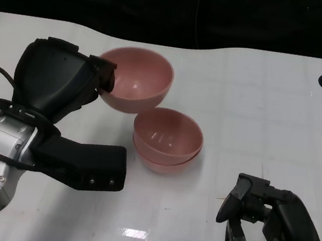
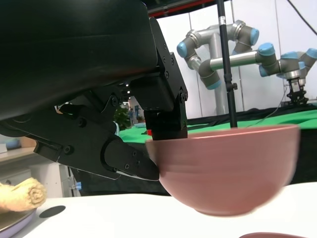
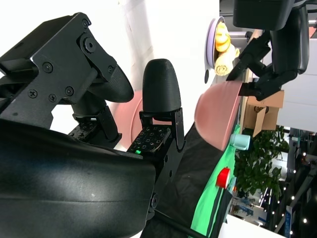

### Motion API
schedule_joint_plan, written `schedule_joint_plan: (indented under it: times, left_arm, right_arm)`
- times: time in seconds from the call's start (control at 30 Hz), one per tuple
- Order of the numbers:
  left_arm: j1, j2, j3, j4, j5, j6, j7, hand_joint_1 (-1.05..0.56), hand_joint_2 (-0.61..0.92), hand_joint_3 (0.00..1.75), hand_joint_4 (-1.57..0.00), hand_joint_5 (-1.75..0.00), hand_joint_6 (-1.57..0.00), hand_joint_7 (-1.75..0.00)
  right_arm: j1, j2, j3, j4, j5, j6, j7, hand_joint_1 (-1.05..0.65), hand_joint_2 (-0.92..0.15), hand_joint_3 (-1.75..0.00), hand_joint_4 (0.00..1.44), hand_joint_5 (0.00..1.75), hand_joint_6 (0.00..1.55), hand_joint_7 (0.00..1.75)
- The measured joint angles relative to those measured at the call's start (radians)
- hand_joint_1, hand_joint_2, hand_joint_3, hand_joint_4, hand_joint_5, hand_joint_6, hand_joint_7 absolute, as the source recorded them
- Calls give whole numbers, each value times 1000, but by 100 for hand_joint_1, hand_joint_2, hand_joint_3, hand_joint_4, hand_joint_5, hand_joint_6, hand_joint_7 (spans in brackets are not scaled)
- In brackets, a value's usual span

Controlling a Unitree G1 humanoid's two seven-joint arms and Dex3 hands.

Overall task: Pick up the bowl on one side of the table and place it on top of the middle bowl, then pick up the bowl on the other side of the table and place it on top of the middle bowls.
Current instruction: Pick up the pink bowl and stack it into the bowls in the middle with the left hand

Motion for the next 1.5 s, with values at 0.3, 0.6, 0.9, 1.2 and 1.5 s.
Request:
schedule_joint_plan:
  times: [0.3, 0.6, 0.9, 1.2, 1.5]
  left_arm:
    - [-86, -21, -19, 21, 13, -58, 13, -27, 89, 3, -85, -175, -83, -130]
    - [-122, -127, -92, 184, 16, -72, 37, -33, 82, 0, -94, -165, -117, -16]
    - [-130, -175, -175, 385, 26, -96, 86, -31, 79, 0, -83, -174, -129, -10]
    - [-129, -181, -217, 498, 1, -133, 98, -33, 86, 2, -77, -164, -123, -6]
    - [-90, -145, -189, 317, -57, -104, -33, -46, 92, 5, -19, -43, -36, 0]
  right_arm:
    - [-6, 8, 7, 0, -1, 14, -10, -4, -33, -151, 88, 172, 84, 140]
    - [2, 7, 10, -5, -3, 15, -9, -5, -32, -151, 88, 174, 83, 138]
    - [12, 6, 10, -20, -3, 15, -9, -4, -32, -151, 86, 173, 83, 139]
    - [15, 6, 10, -23, -3, 17, -8, -5, -33, -151, 86, 175, 82, 139]
    - [14, 6, 10, -23, -3, 19, -6, -5, -32, -151, 86, 175, 83, 139]
